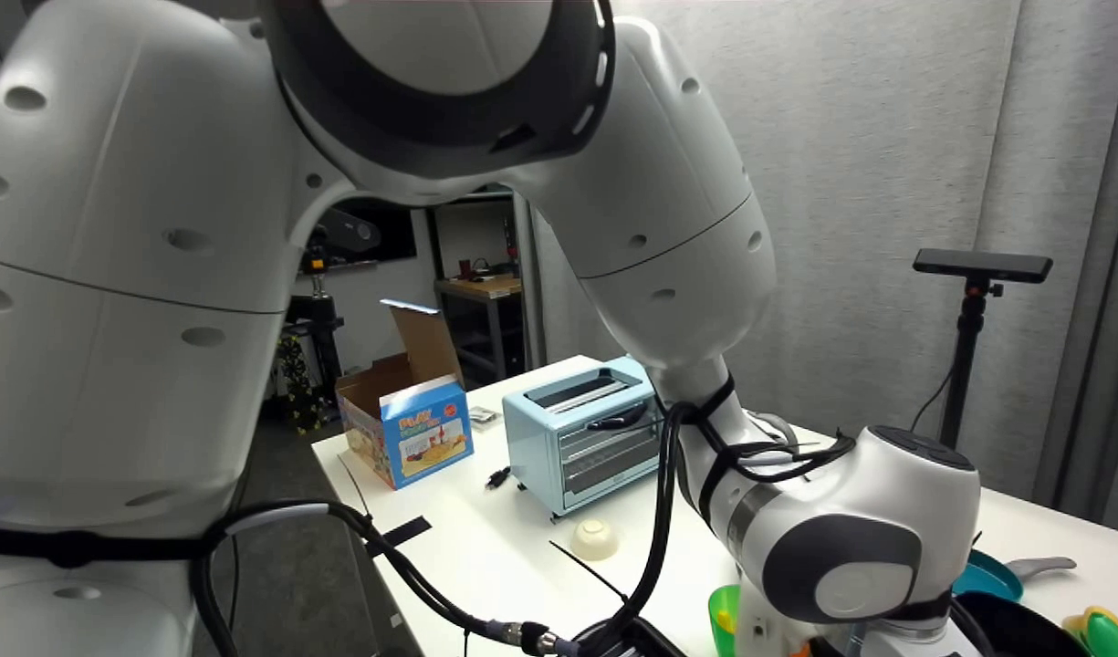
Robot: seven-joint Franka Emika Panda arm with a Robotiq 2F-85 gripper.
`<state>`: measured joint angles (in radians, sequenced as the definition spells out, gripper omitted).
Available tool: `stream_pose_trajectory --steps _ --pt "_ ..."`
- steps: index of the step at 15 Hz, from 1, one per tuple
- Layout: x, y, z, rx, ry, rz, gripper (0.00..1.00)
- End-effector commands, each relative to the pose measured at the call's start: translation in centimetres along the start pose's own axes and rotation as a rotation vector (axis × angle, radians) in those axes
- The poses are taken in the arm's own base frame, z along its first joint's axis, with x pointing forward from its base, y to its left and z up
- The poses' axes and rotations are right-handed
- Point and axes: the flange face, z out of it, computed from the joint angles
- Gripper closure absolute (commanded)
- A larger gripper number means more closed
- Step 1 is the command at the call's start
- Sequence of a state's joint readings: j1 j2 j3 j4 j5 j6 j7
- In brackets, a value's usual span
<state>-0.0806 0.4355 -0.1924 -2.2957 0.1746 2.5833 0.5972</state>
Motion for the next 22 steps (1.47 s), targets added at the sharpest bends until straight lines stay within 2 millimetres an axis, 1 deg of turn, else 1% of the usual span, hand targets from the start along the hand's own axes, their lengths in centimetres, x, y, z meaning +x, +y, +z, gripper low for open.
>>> stream_pose_trajectory --steps 1,2,3,4,6,8,10,11,12,13,15,18,21,22 --pt "0.4 -0.6 0.3 0.005 0.039 0.02 0.11" --pt "0.4 -0.6 0.3 0.005 0.041 0.02 0.22" --pt "0.4 -0.6 0.3 0.005 0.041 0.02 0.38" --pt "0.4 -0.6 0.3 0.004 0.04 0.02 0.47" --pt "0.4 -0.7 0.3 0.006 0.039 0.023 0.6" --pt "0.3 -0.7 0.3 0.006 0.038 0.024 0.79" --pt "0.3 -0.8 0.2 0.01 0.036 0.026 0.92" --pt "2.5 1.8 2.1 -0.006 0.034 0.022 0.82" --pt "3.0 2.2 2.3 -0.008 0.035 0.026 0.63" --pt "3.5 2.7 2.2 -0.009 0.039 0.029 0.56" --pt "4.5 3.9 2.5 -0.009 0.039 0.044 0.45" --pt "5.7 5.3 3.2 -0.016 0.034 0.058 0.21" --pt "6.1 5.4 3.6 -0.021 0.032 0.062 0.01" --pt "6.1 5.4 3.7 -0.022 0.032 0.061 0.0"
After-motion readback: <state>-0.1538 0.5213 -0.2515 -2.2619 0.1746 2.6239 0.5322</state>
